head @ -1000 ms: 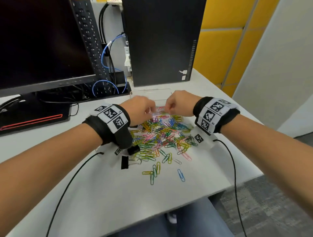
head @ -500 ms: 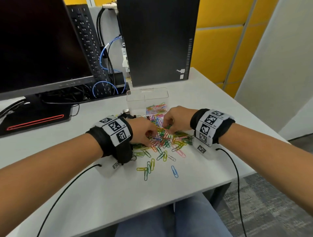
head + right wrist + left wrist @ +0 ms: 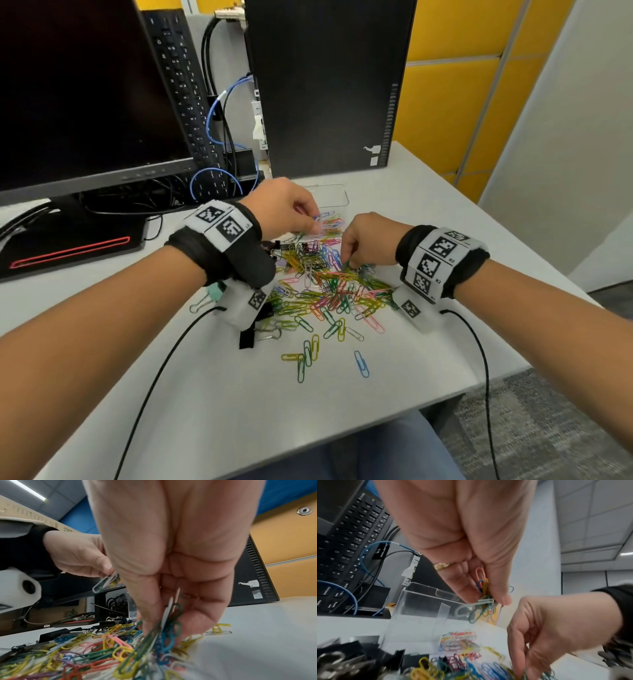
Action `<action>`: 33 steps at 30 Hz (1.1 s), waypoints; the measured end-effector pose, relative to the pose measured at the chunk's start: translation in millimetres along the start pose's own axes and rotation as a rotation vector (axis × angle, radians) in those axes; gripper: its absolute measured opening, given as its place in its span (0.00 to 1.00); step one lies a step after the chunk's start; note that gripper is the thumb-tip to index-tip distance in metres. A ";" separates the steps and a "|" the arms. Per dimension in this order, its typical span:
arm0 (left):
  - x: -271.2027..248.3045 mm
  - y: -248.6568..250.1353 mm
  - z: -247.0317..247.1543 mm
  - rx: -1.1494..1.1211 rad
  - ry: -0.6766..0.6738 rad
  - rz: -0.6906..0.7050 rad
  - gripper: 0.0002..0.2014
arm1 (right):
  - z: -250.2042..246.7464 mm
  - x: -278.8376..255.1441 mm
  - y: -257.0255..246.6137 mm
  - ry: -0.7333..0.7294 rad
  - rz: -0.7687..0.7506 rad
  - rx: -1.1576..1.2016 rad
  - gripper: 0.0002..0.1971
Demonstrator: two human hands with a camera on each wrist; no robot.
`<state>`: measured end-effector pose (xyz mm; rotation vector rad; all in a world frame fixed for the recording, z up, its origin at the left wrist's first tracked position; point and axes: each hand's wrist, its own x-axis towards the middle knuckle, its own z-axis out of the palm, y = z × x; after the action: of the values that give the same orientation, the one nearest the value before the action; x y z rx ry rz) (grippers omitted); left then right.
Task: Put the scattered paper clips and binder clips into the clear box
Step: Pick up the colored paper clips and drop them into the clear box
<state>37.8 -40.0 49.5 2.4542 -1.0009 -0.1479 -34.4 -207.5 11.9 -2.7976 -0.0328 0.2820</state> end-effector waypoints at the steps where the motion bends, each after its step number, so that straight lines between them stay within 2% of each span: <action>1: 4.5 -0.4 -0.3 -0.016 0.044 -0.006 0.09 | -0.5 -0.1 0.5 0.005 0.000 0.011 0.07; 6: 28.3 -3.9 7.4 -0.097 0.308 -0.040 0.06 | -4.3 -0.7 3.8 0.043 -0.002 0.077 0.07; 14: 51.2 -7.6 23.6 -0.230 0.456 -0.094 0.07 | -22.7 -0.1 4.0 0.145 0.019 0.203 0.07; 18: 53.2 -16.3 26.5 -0.112 0.363 -0.097 0.04 | -44.4 5.8 1.8 0.245 0.027 0.224 0.05; 21: 49.5 -20.9 25.7 0.045 0.211 -0.072 0.08 | -61.4 13.2 -1.2 0.349 0.022 0.270 0.04; 25: 40.6 -22.9 21.6 0.125 0.099 -0.005 0.13 | -72.9 31.7 -4.8 0.476 0.028 0.311 0.02; 30: 33.7 -28.6 19.6 0.292 0.064 0.010 0.12 | -60.1 56.9 -10.7 0.575 0.043 0.266 0.05; 33: 28.4 -30.1 16.3 0.331 0.042 -0.010 0.13 | -49.2 63.3 -11.7 0.518 0.044 0.209 0.07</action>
<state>72.9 -47.2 23.2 2.7457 -1.0673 0.0722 37.5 -208.7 49.3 -2.5786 0.1697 -0.4093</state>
